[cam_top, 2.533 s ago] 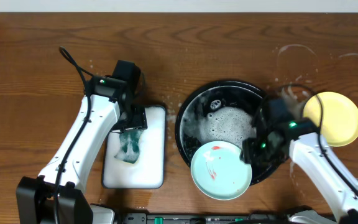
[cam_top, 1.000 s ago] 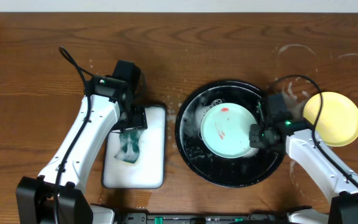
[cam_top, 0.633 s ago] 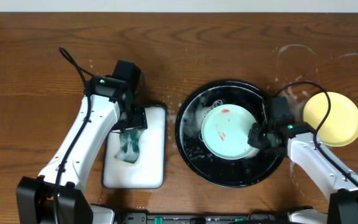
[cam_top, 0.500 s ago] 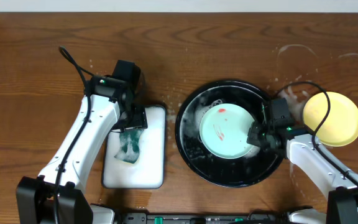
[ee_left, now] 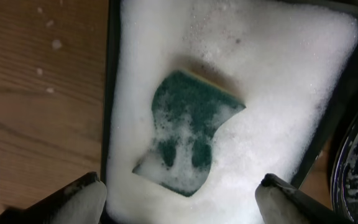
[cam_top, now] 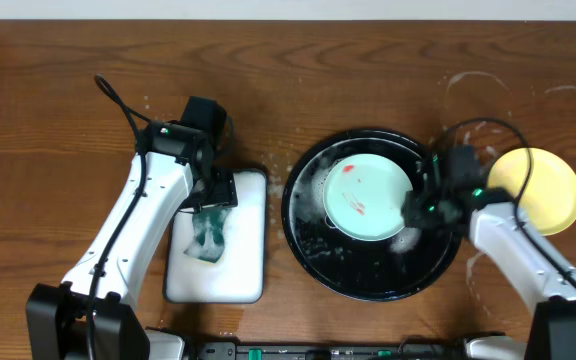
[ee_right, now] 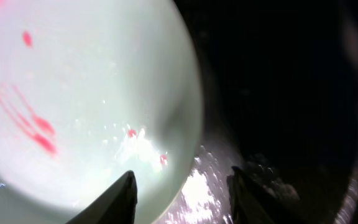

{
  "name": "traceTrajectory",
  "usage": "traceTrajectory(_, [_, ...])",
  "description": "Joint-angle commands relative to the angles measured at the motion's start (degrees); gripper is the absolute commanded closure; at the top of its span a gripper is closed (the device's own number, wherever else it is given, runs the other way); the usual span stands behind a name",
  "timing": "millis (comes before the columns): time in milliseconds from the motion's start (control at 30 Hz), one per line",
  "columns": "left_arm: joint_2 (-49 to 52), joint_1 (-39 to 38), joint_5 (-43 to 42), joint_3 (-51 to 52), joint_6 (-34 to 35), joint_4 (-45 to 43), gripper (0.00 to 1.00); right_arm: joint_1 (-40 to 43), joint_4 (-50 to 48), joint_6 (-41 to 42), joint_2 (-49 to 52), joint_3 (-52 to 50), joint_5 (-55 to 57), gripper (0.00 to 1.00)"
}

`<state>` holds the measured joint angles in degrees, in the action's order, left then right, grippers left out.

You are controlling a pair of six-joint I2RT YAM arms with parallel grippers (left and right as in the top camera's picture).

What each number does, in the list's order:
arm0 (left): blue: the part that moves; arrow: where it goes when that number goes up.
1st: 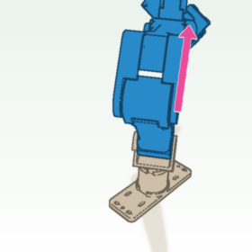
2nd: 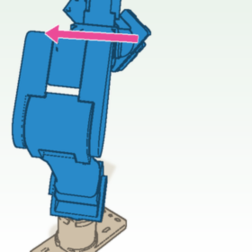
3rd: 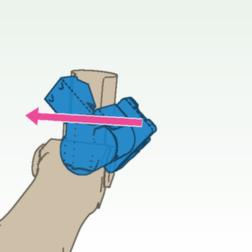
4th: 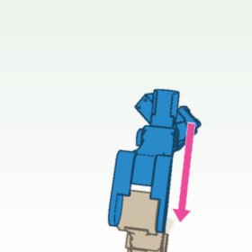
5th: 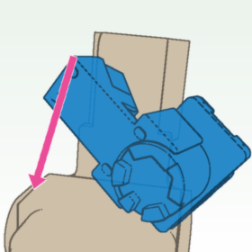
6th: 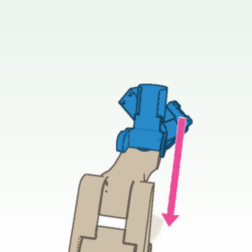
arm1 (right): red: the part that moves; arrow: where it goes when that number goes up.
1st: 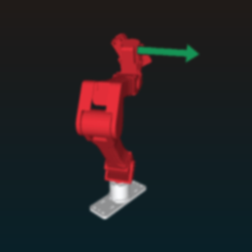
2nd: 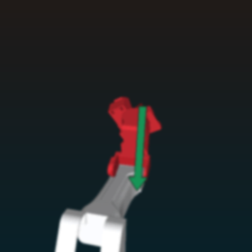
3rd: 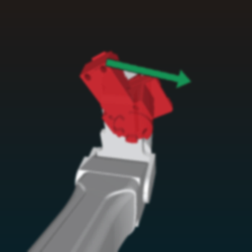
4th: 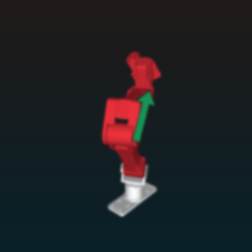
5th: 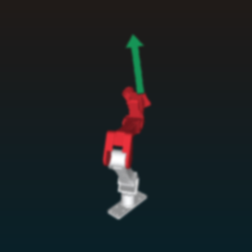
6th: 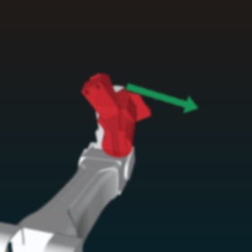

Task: Clean dirty plates on tray and stack at the side
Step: 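Grip the rim of the stained green plate with the right gripper, then grasp the sponge in the foam tray with the left gripper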

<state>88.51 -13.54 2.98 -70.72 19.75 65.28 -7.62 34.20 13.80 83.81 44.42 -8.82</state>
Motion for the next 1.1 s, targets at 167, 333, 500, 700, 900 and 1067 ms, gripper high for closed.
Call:
traceTrajectory(167, [-0.13,0.28,0.04,0.0,1.11,-0.07,0.18,4.96,5.14,-1.27,1.33,10.05,-3.23,0.58])
traceTrajectory(333, [-0.13,0.28,0.04,0.0,1.11,-0.31,0.18,4.92,-1.64,-4.79,10.71,9.81,-4.24,0.59])
traceTrajectory(500, [-0.13,0.28,0.04,0.0,1.09,-0.28,0.18,4.92,-4.02,-6.21,16.48,9.84,-7.89,0.76])
traceTrajectory(700, [-0.13,0.28,0.04,0.0,1.11,-0.59,0.18,4.92,-3.56,-7.63,18.53,9.84,-5.73,0.99])
traceTrajectory(900, [-0.13,0.28,-0.68,0.0,1.07,-1.11,0.18,4.94,-1.75,3.21,18.34,9.84,-4.31,0.99])
traceTrajectory(1067, [-0.09,0.0,-3.93,0.96,1.09,-1.86,0.18,4.96,-0.22,6.14,18.32,9.84,-1.46,0.99])
